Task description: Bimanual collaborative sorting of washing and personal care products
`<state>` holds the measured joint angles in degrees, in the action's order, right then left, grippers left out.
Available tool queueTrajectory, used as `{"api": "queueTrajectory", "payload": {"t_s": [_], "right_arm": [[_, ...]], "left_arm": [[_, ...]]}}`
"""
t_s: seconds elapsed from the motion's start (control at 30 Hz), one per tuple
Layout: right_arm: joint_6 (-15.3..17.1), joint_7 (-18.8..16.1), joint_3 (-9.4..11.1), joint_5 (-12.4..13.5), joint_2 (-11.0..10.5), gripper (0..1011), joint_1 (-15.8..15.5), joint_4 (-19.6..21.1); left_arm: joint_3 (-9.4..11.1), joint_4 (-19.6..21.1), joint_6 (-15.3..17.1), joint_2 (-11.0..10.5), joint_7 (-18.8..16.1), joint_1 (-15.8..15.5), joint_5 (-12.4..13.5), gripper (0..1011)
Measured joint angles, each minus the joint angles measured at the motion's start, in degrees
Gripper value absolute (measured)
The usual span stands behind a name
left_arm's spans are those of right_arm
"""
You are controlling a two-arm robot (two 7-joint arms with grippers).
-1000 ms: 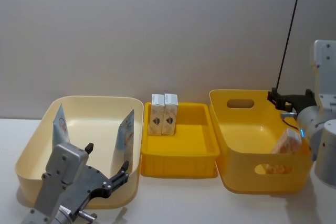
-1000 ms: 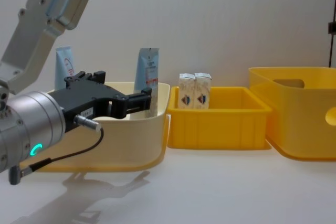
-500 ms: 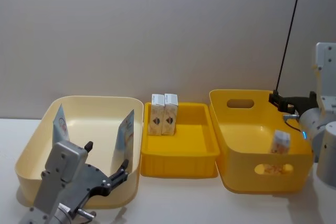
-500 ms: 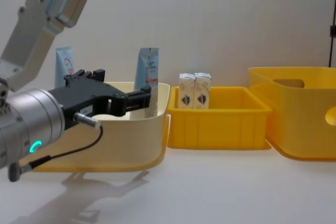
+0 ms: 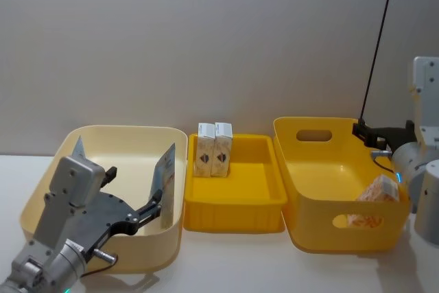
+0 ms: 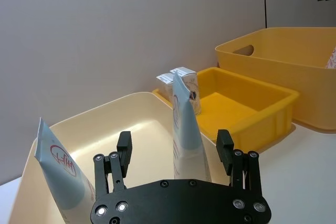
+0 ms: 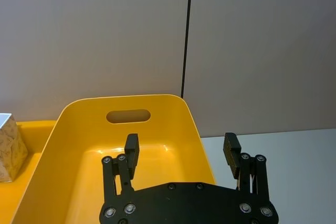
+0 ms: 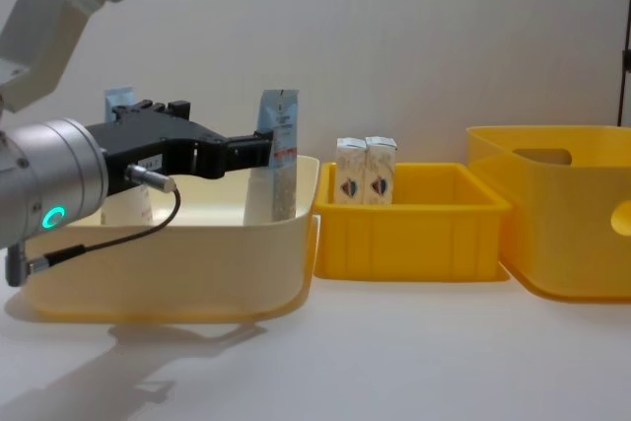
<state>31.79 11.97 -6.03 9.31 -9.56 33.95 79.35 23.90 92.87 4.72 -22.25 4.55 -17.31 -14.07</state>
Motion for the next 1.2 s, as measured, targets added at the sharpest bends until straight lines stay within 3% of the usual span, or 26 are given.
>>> {"api": "queueTrajectory", "payload": {"t_s": [0.63,1.2], "right_arm": [[0.0,0.0,0.0,0.0,0.0,1001,0.0,0.0],[0.0,0.0,0.0,0.0,0.0,1001,0.0,0.0]], "left_arm": [[-2.2,-3.7,4.0,0.9,4.5,-1.2,-4.5,1003],[-1.9,-6.2,4.1,2.2,7.0,-3.7,-4.1,1003]]}}
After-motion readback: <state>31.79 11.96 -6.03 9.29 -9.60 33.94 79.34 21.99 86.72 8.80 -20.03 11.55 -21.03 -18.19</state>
